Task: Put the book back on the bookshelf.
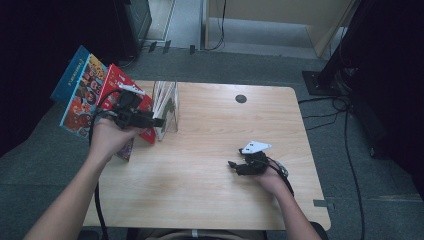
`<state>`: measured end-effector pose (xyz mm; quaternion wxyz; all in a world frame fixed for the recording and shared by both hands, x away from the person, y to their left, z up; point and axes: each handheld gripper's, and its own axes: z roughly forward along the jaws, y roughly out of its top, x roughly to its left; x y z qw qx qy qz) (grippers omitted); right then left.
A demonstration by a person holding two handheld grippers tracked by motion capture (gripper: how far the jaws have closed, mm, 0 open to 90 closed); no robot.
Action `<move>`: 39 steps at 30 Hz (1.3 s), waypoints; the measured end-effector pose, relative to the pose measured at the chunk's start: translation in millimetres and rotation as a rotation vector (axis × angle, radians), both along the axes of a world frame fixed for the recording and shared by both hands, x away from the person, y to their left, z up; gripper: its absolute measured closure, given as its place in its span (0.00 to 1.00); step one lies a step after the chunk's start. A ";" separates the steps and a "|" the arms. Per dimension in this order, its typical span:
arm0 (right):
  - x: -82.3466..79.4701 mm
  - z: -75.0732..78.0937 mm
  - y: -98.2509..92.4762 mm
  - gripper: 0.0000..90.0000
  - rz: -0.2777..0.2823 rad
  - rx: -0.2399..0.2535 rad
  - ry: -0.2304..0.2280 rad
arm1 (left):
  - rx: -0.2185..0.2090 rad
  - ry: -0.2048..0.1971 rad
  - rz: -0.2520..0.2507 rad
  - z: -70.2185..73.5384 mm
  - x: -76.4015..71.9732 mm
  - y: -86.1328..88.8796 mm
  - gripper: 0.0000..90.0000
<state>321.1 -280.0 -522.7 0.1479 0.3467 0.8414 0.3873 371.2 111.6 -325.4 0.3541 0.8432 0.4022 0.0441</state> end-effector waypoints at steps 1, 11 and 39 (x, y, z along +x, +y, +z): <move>-0.1 -0.1 0.2 0.34 0.000 0.000 -0.001 | 0.007 0.000 -0.001 -6.2 -2.2 -0.9 0.47; -0.2 -0.1 0.2 0.34 0.000 -0.001 -0.001 | 0.005 0.022 -0.053 -43.3 -16.6 -11.0 0.47; -2.6 0.1 1.6 0.32 0.020 -0.003 0.005 | 0.021 0.056 -0.124 -130.6 -39.5 -39.9 0.45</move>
